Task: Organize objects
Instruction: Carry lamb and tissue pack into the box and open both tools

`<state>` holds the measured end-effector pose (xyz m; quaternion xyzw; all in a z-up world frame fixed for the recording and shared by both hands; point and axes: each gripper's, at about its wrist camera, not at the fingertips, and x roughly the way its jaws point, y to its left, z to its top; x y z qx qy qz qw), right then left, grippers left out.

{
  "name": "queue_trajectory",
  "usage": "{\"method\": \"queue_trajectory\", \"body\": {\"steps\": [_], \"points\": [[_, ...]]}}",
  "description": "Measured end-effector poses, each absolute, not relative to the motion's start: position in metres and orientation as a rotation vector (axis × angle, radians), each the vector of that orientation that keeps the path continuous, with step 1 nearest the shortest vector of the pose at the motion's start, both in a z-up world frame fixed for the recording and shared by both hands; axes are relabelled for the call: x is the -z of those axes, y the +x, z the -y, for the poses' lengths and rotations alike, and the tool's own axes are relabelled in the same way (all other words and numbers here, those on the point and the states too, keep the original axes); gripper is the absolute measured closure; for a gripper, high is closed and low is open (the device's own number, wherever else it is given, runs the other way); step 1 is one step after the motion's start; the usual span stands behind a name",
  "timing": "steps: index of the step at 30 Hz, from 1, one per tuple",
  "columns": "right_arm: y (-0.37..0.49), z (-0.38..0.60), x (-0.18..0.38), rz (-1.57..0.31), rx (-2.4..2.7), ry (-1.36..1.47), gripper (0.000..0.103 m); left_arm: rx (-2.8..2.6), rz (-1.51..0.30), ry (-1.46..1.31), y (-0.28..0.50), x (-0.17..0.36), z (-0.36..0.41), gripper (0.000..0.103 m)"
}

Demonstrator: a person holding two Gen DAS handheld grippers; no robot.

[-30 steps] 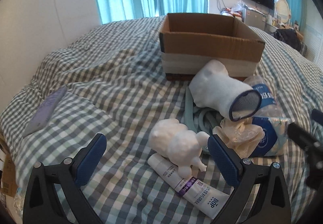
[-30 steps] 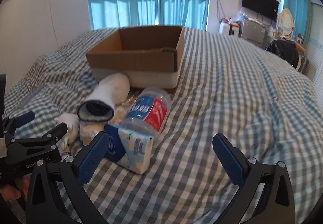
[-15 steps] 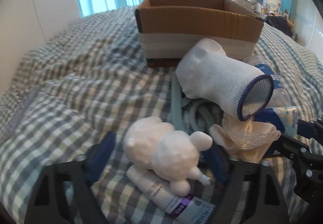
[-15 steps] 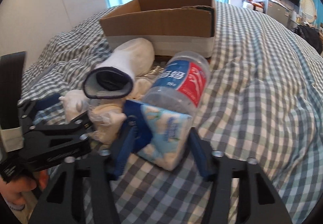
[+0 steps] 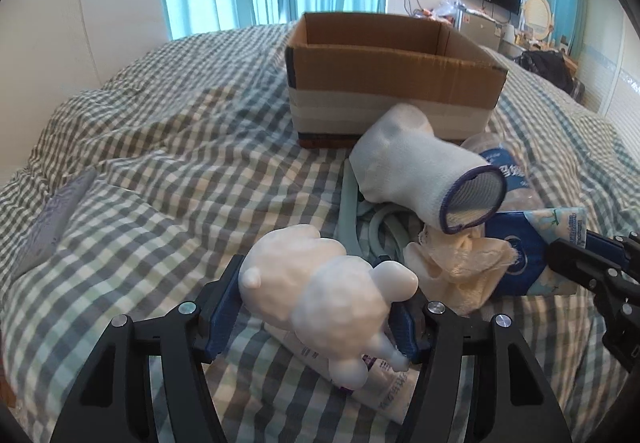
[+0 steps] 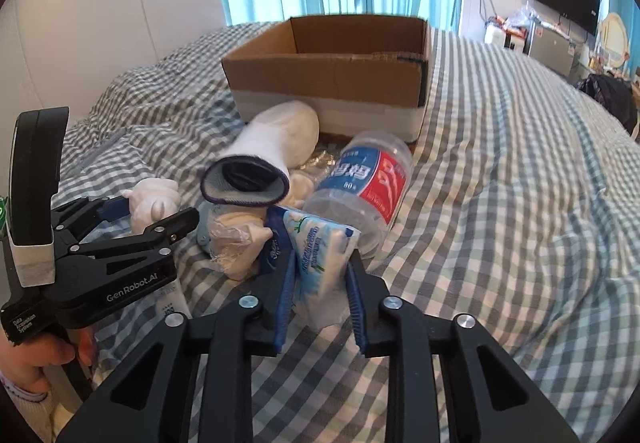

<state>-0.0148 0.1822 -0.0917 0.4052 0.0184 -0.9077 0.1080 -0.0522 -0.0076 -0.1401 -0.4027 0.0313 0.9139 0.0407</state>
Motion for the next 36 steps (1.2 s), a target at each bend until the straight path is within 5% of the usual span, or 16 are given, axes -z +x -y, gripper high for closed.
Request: {"method": "queue_trajectory", "body": {"steps": [21, 36], "points": [[0.014, -0.201, -0.007, -0.113, 2.845, 0.889, 0.081, -2.869, -0.044, -0.893, -0.033, 0.041, 0.001, 0.037], [-0.075, -0.207, -0.092, -0.171, 2.87, 0.693, 0.081, -2.862, -0.029, -0.713, -0.133, -0.039, -0.016, 0.037]]}}
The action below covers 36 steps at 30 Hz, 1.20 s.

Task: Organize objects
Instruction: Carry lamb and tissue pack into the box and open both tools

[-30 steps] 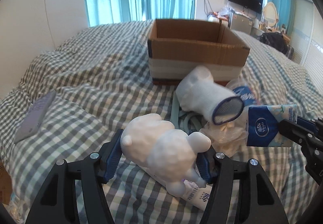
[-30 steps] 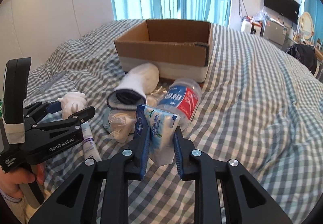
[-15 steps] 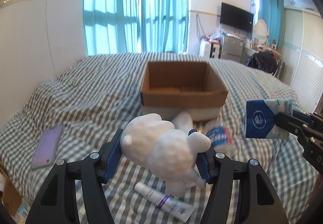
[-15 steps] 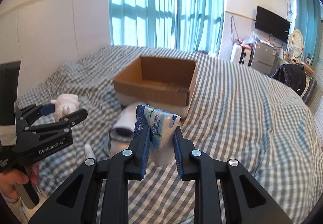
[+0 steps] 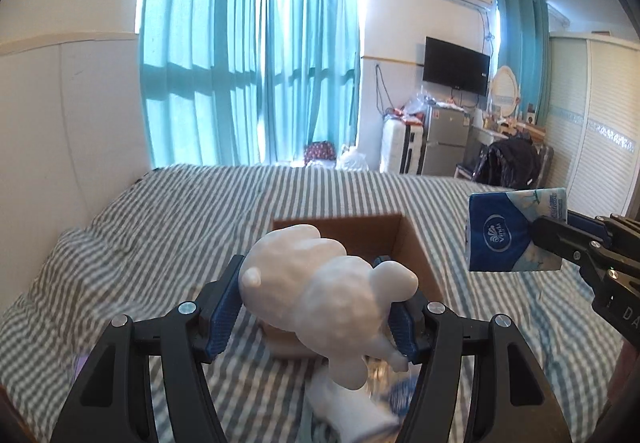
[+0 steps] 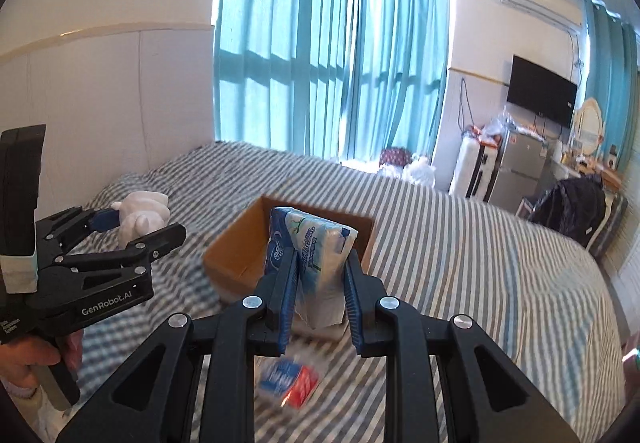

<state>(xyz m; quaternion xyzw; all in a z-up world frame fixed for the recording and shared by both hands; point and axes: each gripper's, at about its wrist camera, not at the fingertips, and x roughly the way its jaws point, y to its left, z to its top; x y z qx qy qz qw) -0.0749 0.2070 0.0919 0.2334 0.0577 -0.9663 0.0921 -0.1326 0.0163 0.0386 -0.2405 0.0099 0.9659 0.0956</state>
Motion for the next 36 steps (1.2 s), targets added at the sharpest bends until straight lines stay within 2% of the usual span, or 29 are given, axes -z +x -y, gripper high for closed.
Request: {"method": "queue_trajectory", "body": {"steps": [9, 19, 28, 36], "points": [[-0.174, -0.204, -0.103, -0.195, 2.856, 0.703, 0.081, -2.854, -0.08, -0.719, -0.216, -0.041, -0.033, 0.037], [-0.277, -0.208, -0.016, -0.099, 2.744, 0.954, 0.081, -2.762, -0.167, -0.909, -0.278, 0.035, -0.059, 0.037], [-0.305, -0.209, 0.045, -0.105, 2.679, 1.079, 0.081, -2.682, -0.229, -1.041, -0.3, 0.091, -0.067, 0.037], [-0.305, -0.213, 0.05, -0.056, 2.654, 1.089, 0.078, -2.64, -0.178, -1.051, -0.297, 0.088, -0.06, 0.036]]}}
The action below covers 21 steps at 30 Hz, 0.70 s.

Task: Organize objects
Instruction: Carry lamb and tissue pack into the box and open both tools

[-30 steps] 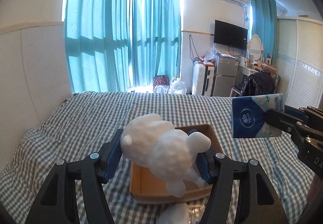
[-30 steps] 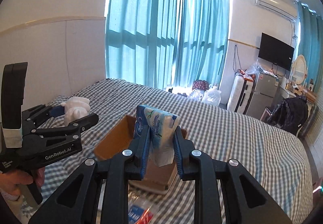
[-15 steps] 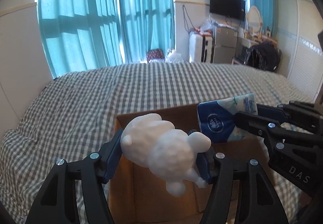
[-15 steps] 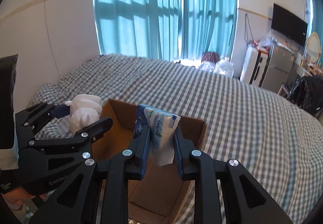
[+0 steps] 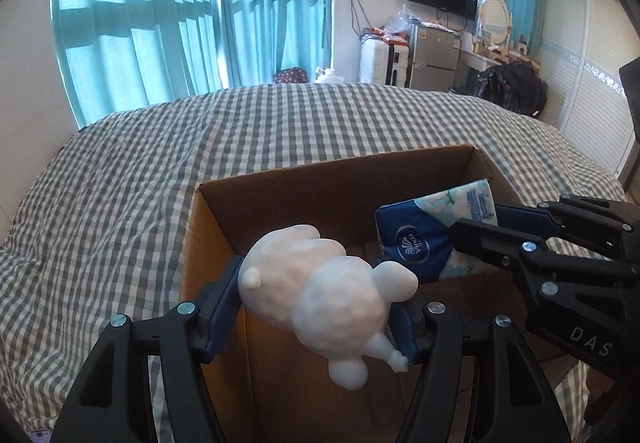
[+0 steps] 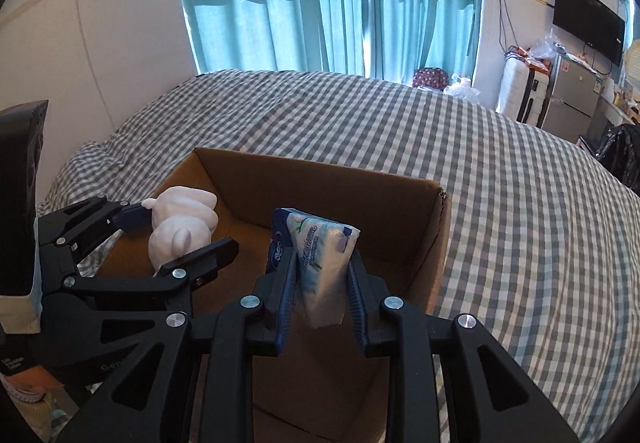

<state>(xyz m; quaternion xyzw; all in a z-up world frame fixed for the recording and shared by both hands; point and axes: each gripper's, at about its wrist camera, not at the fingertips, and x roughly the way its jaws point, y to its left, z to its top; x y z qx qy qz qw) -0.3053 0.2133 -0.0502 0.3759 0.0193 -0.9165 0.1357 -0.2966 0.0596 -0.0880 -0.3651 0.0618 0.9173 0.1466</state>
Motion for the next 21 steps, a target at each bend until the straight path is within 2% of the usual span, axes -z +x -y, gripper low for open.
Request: {"method": "queue_trajectory", "body": {"steps": [2, 3, 4, 6, 7, 9, 11, 14, 16, 18, 21], "points": [[-0.3, -0.216, 0.045, -0.046, 2.663, 1.071, 0.077, -2.642, -0.182, -1.052, -0.297, 0.084, -0.059, 0.034], [-0.297, -0.217, 0.04, -0.037, 2.672, 1.064, 0.073, -2.644, -0.185, -1.051, -0.294, 0.081, -0.059, 0.029], [-0.294, -0.219, 0.036, -0.027, 2.685, 1.058, 0.062, -2.644, -0.187, -1.049, -0.293, 0.077, -0.059, 0.026], [-0.286, -0.221, 0.023, -0.011, 2.714, 1.033, 0.046, -2.661, -0.187, -1.034, -0.284, 0.066, -0.055, 0.019], [-0.281, -0.223, 0.016, -0.002, 2.732, 1.014, 0.044, -2.671, -0.187, -1.024, -0.279, 0.06, -0.053, 0.018], [-0.27, -0.225, 0.0, 0.009, 2.746, 0.985, 0.043, -2.695, -0.184, -1.002, -0.269, 0.049, -0.05, 0.009], [-0.255, -0.226, -0.018, 0.01, 2.771, 0.953, 0.037, -2.728, -0.179, -0.97, -0.258, 0.036, -0.045, 0.007], [-0.23, -0.227, -0.044, -0.011, 2.82, 0.89, 0.023, -2.774, -0.144, -0.926, -0.235, 0.013, -0.036, 0.004], [-0.208, -0.228, -0.062, -0.013, 2.856, 0.831, 0.007, -2.804, -0.114, -0.895, -0.22, 0.0, -0.029, 0.002], [-0.187, -0.228, -0.076, -0.014, 2.885, 0.78, 0.001, -2.823, -0.086, -0.868, -0.204, -0.011, -0.023, 0.0], [-0.156, -0.229, -0.097, -0.029, 2.916, 0.716, 0.0, -2.86, -0.057, -0.83, -0.175, -0.026, -0.014, 0.0]]}}
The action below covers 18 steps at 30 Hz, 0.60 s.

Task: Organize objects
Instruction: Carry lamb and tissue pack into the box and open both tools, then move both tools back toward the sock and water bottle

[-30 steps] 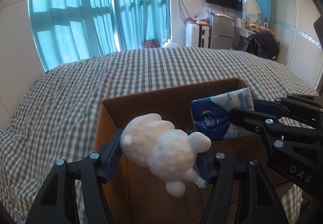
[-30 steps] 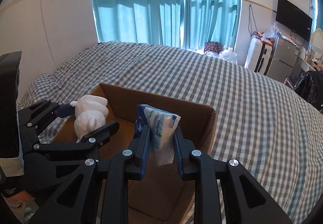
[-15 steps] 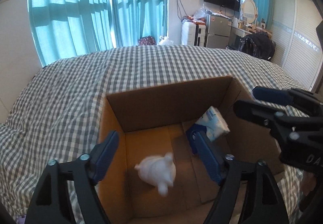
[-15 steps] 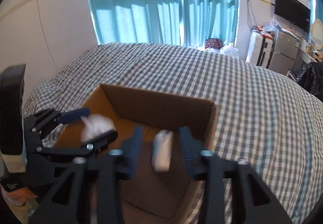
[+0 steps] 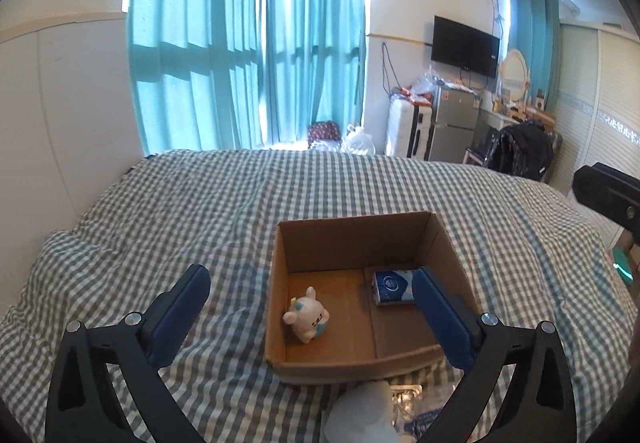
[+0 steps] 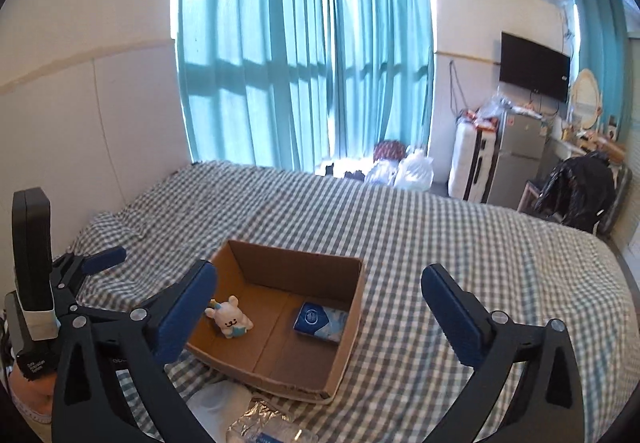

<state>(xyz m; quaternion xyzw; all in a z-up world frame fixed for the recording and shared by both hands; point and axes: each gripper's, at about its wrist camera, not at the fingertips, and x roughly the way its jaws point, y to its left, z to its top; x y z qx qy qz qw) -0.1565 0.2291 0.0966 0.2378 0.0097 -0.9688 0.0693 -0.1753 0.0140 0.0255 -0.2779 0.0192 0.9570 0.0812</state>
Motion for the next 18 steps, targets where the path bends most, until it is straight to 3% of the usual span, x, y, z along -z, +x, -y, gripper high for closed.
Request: {"method": "queue_trajectory", "body": {"steps": [7, 18], "points": [[-0.09, -0.22, -0.122, -0.077, 2.966, 0.616, 0.0, -2.938, -0.051, -0.764, -0.12, -0.045, -0.003, 0.0], [-0.029, -0.208, -0.083, -0.132, 3.016, 0.679, 0.0, -3.02, -0.048, -0.764, -0.067, -0.024, 0.0, 0.0]]}}
